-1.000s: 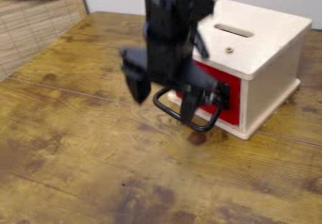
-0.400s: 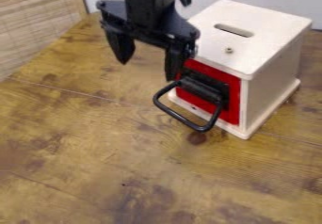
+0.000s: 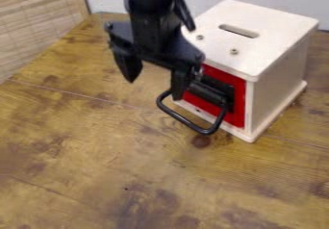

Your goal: Close the drawer

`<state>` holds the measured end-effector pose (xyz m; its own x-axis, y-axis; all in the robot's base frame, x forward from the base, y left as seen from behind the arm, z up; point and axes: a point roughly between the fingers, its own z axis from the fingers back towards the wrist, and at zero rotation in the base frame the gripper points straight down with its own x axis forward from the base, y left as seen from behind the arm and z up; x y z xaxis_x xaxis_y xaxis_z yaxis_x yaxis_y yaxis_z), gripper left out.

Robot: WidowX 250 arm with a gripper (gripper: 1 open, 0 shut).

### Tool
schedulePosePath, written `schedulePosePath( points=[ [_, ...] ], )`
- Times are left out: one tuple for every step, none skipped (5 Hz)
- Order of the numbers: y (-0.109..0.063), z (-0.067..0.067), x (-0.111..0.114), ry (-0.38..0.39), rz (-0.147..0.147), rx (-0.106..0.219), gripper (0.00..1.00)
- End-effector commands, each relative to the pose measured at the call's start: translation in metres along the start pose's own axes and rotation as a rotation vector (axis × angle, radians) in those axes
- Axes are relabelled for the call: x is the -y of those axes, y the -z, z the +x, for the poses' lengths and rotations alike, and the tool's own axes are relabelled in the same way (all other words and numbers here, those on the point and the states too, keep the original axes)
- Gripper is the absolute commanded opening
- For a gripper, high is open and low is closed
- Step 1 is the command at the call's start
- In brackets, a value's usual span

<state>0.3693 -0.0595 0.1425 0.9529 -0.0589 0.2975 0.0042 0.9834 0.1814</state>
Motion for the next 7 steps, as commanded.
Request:
schedulePosePath(
  points=[
    [-0.008, 0.003, 0.003, -0.014, -0.021, 0.073, 1.0],
    [0.002, 0.001, 0.008, -0.015, -0.026, 0.082, 1.0],
    [0.007, 0.0, 0.007, -0.018, -0.016, 0.083, 1.0],
    [0.009, -0.001, 0.007, -0.01, -0.008, 0.089, 1.0],
    [0.011, -0.001, 0.005, -0.011, 0.0, 0.093, 1.0],
    [0.012, -0.001, 0.004, -0.017, 0.007, 0.096, 1.0],
    [0.014, -0.002, 0.004, -0.026, 0.007, 0.091, 1.0]
  ],
)
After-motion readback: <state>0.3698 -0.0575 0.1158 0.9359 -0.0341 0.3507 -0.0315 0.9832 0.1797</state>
